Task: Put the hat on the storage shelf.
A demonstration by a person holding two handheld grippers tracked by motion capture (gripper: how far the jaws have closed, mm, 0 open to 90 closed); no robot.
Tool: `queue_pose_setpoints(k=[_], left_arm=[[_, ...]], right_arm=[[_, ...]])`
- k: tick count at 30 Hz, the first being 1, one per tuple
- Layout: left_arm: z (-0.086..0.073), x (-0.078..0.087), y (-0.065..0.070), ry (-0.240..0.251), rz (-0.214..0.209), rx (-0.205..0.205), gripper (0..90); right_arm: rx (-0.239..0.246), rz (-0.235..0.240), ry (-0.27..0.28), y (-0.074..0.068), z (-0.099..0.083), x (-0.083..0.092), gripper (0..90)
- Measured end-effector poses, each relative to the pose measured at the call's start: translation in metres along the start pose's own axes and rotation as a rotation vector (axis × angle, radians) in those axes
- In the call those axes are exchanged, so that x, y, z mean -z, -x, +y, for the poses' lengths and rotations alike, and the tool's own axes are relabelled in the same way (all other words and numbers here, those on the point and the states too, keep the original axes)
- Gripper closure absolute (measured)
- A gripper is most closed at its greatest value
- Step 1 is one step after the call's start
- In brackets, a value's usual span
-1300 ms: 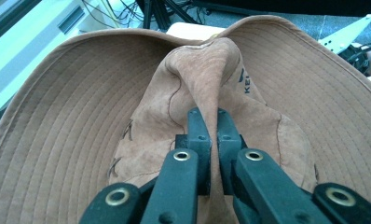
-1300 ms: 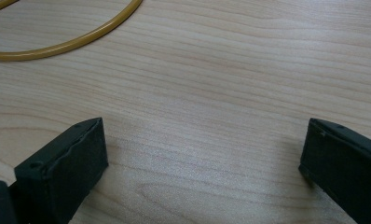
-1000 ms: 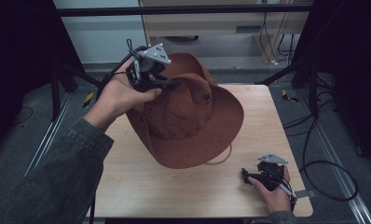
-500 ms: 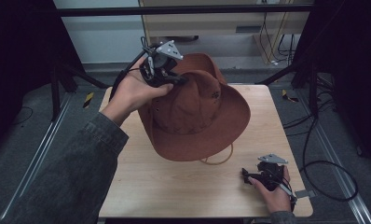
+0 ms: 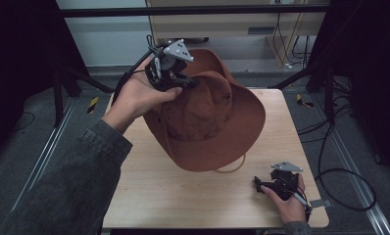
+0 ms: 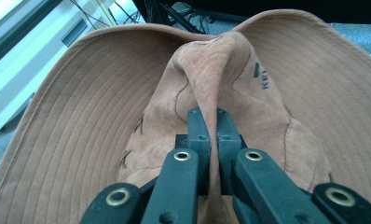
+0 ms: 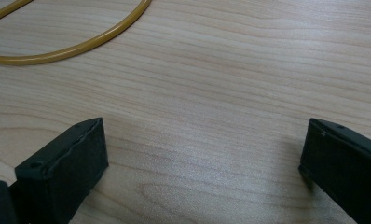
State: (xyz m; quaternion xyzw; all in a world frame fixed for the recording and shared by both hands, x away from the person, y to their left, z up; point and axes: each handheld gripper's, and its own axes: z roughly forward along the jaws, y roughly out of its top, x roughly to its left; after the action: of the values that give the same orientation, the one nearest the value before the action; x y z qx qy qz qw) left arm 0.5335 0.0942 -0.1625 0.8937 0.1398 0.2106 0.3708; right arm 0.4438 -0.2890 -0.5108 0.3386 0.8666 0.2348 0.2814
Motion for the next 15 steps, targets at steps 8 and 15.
queue_pose_setpoints(k=[8,15], left_arm=[[0.016,0.001,0.003,0.012,0.004,-0.022,88.5],[0.028,-0.01,0.008,0.015,-0.012,-0.031,88.5]], right_arm=[[-0.002,0.003,0.0,0.0,0.0,0.0,0.7],[-0.004,0.0,0.001,-0.001,0.0,0.0,0.7]])
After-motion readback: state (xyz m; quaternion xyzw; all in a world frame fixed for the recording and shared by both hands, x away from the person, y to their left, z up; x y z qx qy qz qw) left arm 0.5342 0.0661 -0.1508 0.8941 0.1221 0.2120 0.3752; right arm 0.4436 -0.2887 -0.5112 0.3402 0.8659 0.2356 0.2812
